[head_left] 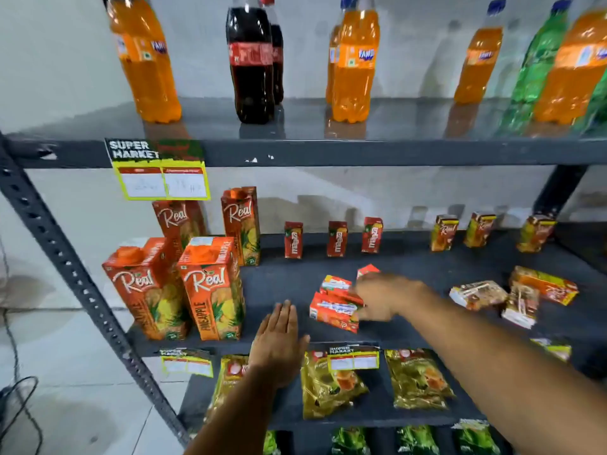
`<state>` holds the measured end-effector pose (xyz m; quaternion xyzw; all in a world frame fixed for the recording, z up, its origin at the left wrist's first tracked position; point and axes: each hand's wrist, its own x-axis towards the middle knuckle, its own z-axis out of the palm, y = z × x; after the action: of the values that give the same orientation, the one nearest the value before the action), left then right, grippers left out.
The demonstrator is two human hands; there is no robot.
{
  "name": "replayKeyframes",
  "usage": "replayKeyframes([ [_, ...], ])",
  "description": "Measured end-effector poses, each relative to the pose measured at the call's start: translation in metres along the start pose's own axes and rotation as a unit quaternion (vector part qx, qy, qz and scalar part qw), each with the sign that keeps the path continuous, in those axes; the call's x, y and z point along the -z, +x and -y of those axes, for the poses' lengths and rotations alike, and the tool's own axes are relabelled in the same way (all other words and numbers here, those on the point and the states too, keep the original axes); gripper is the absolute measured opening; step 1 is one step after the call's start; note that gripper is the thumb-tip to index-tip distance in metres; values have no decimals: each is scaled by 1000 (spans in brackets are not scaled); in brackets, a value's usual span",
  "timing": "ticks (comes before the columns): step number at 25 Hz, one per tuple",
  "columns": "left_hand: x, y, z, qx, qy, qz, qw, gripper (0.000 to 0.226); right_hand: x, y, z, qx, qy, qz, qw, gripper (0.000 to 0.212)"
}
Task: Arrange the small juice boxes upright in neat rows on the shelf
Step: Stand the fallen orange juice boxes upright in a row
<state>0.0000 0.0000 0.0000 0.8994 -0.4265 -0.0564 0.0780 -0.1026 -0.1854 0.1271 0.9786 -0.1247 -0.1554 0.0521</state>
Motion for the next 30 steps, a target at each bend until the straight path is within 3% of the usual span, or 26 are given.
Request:
replayKeyframes([
  [6,-13,35,31,-18,-2,-33,999,86,-19,34,7,-38,47,36,998,43],
  [10,-15,37,34,-28,15,-44,999,98,-27,43,10,-23,3,55,998,55],
  [16,-11,34,31,-24,26,-54,998,104,-26,50,5,-5,25,58,998,47],
  [26,-16,33,33,-27,25,-62,997,92,15,65,6,18,31,-40,999,47],
  [30,-15,33,31,-20,21,-79,996,96,22,75,14,23,33,-59,997,43],
])
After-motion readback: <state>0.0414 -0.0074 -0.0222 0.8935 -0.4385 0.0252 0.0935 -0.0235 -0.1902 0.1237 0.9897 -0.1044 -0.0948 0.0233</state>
